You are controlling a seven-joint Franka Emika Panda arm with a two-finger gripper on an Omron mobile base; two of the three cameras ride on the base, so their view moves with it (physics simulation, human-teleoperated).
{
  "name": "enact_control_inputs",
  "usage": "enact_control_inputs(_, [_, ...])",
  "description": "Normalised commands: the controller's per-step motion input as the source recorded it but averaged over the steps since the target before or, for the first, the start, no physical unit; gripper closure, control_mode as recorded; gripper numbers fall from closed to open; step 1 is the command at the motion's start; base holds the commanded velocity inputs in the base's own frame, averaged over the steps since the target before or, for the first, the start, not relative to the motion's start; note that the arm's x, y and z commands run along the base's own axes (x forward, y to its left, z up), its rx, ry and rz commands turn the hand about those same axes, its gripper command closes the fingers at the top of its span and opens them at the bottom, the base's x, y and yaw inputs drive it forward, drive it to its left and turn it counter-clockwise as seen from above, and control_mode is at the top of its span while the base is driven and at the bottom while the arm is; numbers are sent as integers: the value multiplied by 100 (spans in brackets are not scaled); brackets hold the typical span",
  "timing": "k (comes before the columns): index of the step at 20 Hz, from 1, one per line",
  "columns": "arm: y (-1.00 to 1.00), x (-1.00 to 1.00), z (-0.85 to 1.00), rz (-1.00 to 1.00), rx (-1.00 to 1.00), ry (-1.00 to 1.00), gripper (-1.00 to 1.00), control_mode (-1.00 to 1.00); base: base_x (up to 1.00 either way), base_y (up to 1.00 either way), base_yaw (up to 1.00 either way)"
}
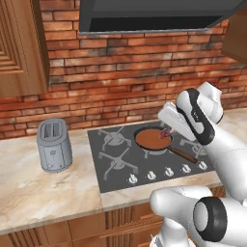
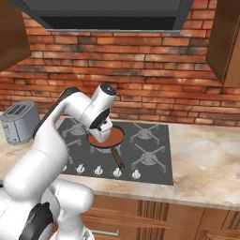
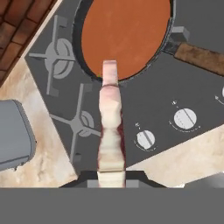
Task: Retrieve the steak from the fridge and place it on the saucepan with marinade on the stove.
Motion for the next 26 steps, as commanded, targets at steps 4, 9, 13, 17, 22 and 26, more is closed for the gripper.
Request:
enact_control_inputs(4, [0, 29, -7, 0, 0, 0, 100, -100, 0, 0, 0])
enact_control_inputs(9, [0, 26, -8, 0, 0, 0, 100, -100, 0, 0, 0])
enact_control_inputs(13, [0, 20, -14, 0, 0, 0, 100, -100, 0, 0, 0])
enact_control_inputs(17, [1, 22, -19, 0, 0, 0, 100, -100, 0, 0, 0])
enact_control_inputs(22, [0, 34, -19, 0, 0, 0, 100, -100, 0, 0, 0])
enact_control_inputs(26, [1, 30, -15, 0, 0, 0, 100, -100, 0, 0, 0])
